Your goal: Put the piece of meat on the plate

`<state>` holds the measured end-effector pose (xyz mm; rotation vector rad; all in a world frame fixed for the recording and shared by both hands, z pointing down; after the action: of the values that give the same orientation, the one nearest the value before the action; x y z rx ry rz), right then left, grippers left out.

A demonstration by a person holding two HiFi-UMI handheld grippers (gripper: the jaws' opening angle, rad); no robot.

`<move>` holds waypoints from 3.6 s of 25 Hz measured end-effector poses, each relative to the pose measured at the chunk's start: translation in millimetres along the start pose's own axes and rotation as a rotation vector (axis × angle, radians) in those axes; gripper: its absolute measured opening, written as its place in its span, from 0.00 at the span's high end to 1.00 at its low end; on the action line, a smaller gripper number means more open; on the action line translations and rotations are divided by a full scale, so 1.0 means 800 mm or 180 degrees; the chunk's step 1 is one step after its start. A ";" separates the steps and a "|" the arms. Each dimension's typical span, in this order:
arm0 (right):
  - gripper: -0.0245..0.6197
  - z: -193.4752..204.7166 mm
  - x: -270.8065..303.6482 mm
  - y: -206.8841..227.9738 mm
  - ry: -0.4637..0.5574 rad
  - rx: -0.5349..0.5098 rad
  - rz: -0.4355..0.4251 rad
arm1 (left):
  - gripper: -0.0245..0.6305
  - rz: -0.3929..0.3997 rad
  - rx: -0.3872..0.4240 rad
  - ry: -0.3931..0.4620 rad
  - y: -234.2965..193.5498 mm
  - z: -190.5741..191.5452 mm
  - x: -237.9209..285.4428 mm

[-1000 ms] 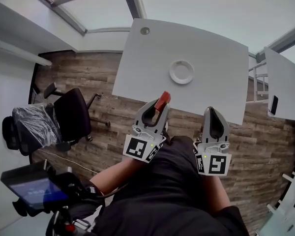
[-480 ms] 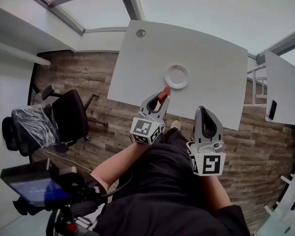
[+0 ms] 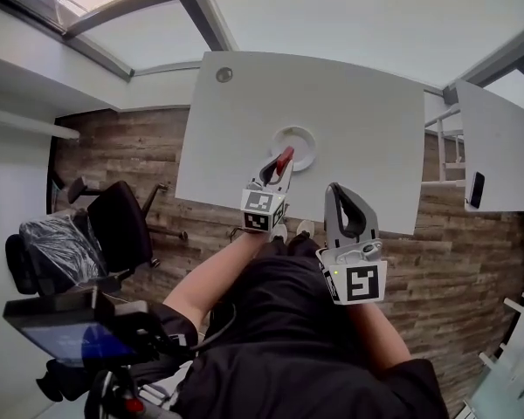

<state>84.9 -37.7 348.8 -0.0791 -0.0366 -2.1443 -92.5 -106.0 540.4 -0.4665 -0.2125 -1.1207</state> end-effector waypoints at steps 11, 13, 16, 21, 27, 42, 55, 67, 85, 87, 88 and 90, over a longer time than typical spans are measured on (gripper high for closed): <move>0.95 0.017 0.023 0.025 -0.0151 0.0038 0.0125 | 0.82 -0.0097 -0.0136 -0.0522 -0.027 0.037 0.066; 0.95 0.015 0.023 0.030 -0.0150 0.0008 0.0192 | 0.82 -0.0108 -0.0109 -0.0578 -0.030 0.042 0.074; 0.95 0.014 0.023 0.039 -0.0143 -0.0012 0.0254 | 0.82 0.0005 -0.0113 -0.0555 -0.029 0.049 0.088; 0.95 0.017 0.014 0.048 -0.0123 -0.0015 0.0274 | 0.82 0.0064 -0.0160 -0.0625 -0.028 0.063 0.110; 0.95 0.012 0.005 0.065 -0.0026 -0.0038 0.0252 | 0.82 -0.0025 -0.0442 -0.0753 -0.027 0.086 0.128; 0.95 0.019 0.001 0.068 -0.0058 -0.0078 0.0276 | 0.82 -0.0007 -0.0703 -0.1004 -0.039 0.108 0.151; 0.95 0.017 -0.014 0.056 -0.0021 -0.0225 0.0298 | 0.82 0.0031 -0.0562 -0.1045 -0.043 0.108 0.156; 0.95 0.020 -0.024 0.050 -0.0058 -0.0209 0.0317 | 0.82 0.0080 -0.0231 -0.1022 -0.049 0.100 0.160; 0.95 0.005 -0.030 0.031 -0.0048 -0.0527 0.0310 | 0.78 0.0102 -0.0040 -0.1060 -0.067 0.105 0.159; 0.95 0.005 -0.028 0.030 -0.0070 -0.0518 0.0313 | 0.77 0.0143 -0.0042 -0.1072 -0.069 0.105 0.160; 0.95 0.005 -0.028 0.030 -0.0081 -0.0505 0.0317 | 0.77 0.0168 -0.0044 -0.1081 -0.070 0.105 0.161; 0.95 0.007 -0.027 0.030 -0.0108 -0.0472 0.0325 | 0.77 0.0195 -0.0029 -0.1095 -0.072 0.104 0.162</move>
<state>117.0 -32.1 352.5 -0.1996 0.1047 -2.0412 -83.2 -192.9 679.3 -0.6692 -0.4903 -0.9768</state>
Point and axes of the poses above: the fingertips, and each gripper's own axes: x forward along the fingers, y to its right, z out of its underside, the point moved 9 cm from there along -x, backward along the fingers, and after that the axes turned 4 degrees about -x, right-handed, at the moved point
